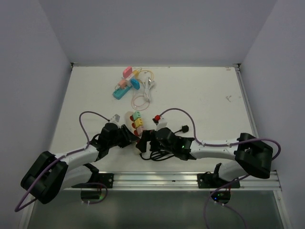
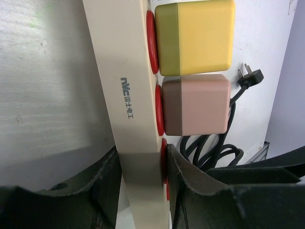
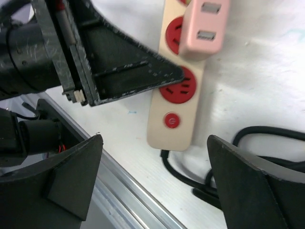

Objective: Pull the plug off the socket

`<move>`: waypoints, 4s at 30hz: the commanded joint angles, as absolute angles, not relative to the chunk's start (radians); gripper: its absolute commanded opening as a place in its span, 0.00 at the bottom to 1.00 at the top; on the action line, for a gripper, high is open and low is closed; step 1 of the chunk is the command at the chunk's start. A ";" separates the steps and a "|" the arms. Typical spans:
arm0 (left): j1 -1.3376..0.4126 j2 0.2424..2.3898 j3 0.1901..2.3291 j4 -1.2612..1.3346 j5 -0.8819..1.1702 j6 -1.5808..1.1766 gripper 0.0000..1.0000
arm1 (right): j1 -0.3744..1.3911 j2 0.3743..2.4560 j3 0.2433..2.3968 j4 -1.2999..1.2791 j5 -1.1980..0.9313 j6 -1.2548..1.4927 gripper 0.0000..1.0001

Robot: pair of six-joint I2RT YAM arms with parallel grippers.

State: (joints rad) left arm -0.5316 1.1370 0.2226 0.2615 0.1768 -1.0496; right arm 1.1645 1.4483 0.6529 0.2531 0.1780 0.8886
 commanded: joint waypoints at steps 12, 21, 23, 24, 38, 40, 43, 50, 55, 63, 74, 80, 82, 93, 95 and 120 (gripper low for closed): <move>-0.535 1.078 0.282 0.095 0.156 -0.905 0.00 | 0.934 1.546 0.853 0.172 0.066 0.796 0.84; -0.535 1.091 0.290 0.091 0.152 -0.899 0.00 | 0.933 1.698 0.896 0.259 0.005 0.870 0.80; -0.535 1.095 0.290 0.092 0.153 -0.900 0.00 | 0.933 1.712 0.890 0.273 0.003 0.874 0.77; -0.535 1.095 0.290 0.094 0.153 -0.899 0.00 | 0.933 1.718 0.887 0.294 -0.021 0.879 0.73; -0.534 1.100 0.265 0.158 0.199 -0.905 0.46 | 0.933 1.721 0.815 0.414 -0.049 0.926 0.00; -0.535 1.104 0.262 0.170 0.209 -0.911 0.57 | 0.933 1.723 0.798 0.445 -0.052 0.945 0.00; -0.535 1.118 0.262 0.193 0.230 -0.920 0.67 | 0.934 1.724 0.795 0.459 -0.057 0.956 0.00; -0.535 1.150 0.271 0.209 0.227 -0.934 0.62 | 0.939 1.721 0.792 0.468 -0.052 0.966 0.00; -0.541 1.187 0.270 0.206 0.230 -0.936 0.40 | 0.940 1.724 0.787 0.476 -0.055 0.973 0.00; -0.542 1.189 0.245 0.143 0.175 -0.988 0.00 | 0.928 1.665 0.738 0.472 -0.038 0.973 0.00; -0.534 1.160 0.199 0.029 0.038 -1.114 0.00 | 0.851 1.511 0.592 0.558 -0.017 1.019 0.00; -0.528 1.161 0.195 0.002 0.005 -1.178 0.00 | 0.850 1.542 0.503 0.748 -0.023 1.068 0.00; -0.526 1.161 0.195 0.002 -0.025 -1.193 0.00 | 0.850 1.557 0.492 0.776 -0.026 1.083 0.00; -0.514 1.212 0.204 -0.043 -0.038 -1.223 0.00 | 0.833 1.557 0.468 0.812 -0.040 1.098 0.00; -0.514 1.227 0.210 -0.051 -0.041 -1.226 0.00 | 0.833 1.531 0.480 0.763 -0.025 1.086 0.00; -0.515 1.275 0.334 -0.062 -0.032 -1.044 0.00 | 0.504 1.246 0.512 0.272 0.005 0.882 0.00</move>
State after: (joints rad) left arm -0.5274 1.2503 0.3573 0.0986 0.0513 -1.1870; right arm 0.5880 1.3136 0.5224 0.2584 0.0139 0.9432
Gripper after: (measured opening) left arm 0.395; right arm 0.332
